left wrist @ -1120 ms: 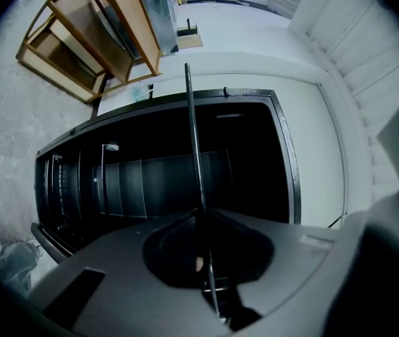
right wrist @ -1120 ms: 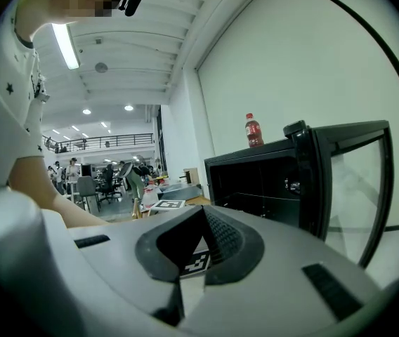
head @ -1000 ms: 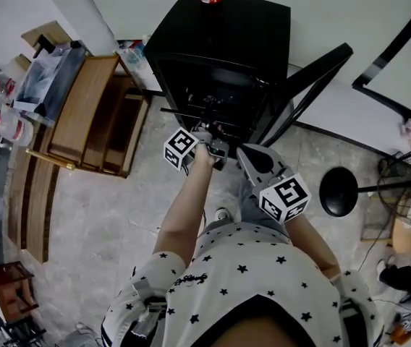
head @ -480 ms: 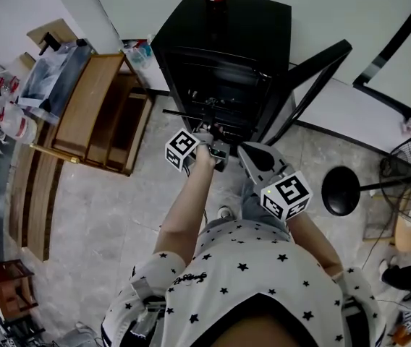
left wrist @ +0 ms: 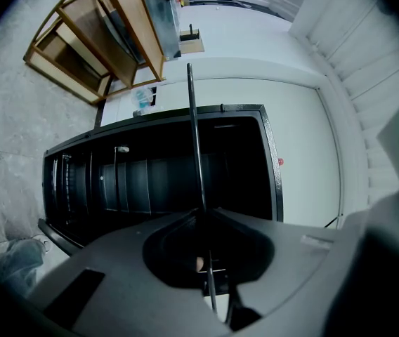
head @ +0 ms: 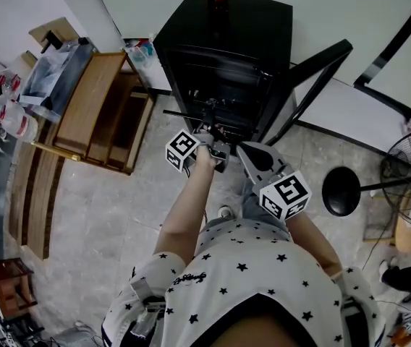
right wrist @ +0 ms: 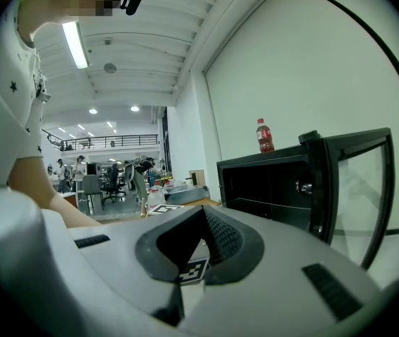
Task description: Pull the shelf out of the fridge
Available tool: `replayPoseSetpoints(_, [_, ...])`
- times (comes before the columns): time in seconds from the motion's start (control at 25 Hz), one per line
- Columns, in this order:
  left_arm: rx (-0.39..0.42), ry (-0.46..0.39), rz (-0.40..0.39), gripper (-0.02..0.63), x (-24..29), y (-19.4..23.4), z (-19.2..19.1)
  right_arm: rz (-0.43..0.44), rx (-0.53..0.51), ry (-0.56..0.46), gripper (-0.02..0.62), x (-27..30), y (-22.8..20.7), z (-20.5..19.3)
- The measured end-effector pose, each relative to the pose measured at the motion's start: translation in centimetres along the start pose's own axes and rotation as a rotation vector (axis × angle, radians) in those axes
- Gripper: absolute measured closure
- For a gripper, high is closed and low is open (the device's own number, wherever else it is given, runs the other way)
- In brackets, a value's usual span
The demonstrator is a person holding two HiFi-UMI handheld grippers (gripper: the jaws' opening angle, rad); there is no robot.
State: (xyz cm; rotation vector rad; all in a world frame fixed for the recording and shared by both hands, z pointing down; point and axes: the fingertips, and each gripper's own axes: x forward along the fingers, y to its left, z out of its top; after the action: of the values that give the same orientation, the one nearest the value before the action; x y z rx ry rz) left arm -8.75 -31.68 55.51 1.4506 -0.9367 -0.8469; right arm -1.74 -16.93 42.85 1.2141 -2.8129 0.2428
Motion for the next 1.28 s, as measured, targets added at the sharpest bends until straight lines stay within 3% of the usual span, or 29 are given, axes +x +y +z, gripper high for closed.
replayPoseSetpoints(1.28, [-0.012,0.013,0.000,0.579,-0.07,0.12,-0.01,-0.026,0.009,-0.013,0.603,0.11,-0.35,0.30])
